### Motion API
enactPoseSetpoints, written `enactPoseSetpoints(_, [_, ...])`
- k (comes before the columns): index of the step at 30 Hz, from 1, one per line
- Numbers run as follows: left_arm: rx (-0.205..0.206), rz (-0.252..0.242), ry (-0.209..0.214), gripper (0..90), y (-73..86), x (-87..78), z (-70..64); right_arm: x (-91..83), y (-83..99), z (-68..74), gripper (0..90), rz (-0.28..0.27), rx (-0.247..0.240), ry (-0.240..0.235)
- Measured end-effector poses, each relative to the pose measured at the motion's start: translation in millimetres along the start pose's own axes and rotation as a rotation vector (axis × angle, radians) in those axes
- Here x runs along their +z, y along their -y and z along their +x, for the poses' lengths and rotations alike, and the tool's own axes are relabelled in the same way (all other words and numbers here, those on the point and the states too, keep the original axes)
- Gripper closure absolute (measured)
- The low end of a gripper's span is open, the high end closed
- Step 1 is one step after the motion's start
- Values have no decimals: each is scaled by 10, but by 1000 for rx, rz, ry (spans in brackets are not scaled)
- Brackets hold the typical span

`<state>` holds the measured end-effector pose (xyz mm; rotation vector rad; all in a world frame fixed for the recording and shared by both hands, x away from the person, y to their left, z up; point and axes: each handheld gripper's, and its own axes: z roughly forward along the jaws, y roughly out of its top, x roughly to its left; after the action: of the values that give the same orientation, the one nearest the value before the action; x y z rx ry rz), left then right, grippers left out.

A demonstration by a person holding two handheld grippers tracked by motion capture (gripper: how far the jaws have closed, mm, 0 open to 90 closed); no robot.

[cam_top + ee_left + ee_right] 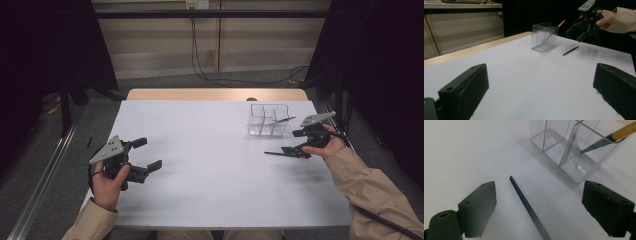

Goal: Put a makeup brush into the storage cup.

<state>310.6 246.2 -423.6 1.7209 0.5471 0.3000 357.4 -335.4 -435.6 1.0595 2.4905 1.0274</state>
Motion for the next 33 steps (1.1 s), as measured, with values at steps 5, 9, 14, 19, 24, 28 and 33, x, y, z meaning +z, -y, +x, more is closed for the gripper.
enactPoseSetpoints(5, [1, 3, 1, 0, 1, 3, 2, 25, -27, 5, 133, 66, -14, -5])
enactPoseSetpoints(9, [2, 3, -1, 0, 1, 1, 1, 67, -36, 2, 143, 124, -43, -10])
enactPoseSetpoints(14, [0, 2, -2, 0, 3, -2, 2, 95, -56, 20, 152, 180, -74, -18])
enactPoseSetpoints(19, [0, 0, -2, 0, 1, -5, 2, 116, -73, 28, 164, 236, -91, -21])
enactPoseSetpoints(24, [1, 1, -2, 0, 3, -4, 2, 135, -76, 21, 175, 282, -106, -21])
enactPoseSetpoints(28, [0, 2, -3, 0, 5, -3, 4, 143, -65, 9, 179, 305, -115, -22])
enactPoseSetpoints(33, [1, 4, -4, 0, 3, 0, 3, 140, -52, -4, 197, 345, -126, -21])
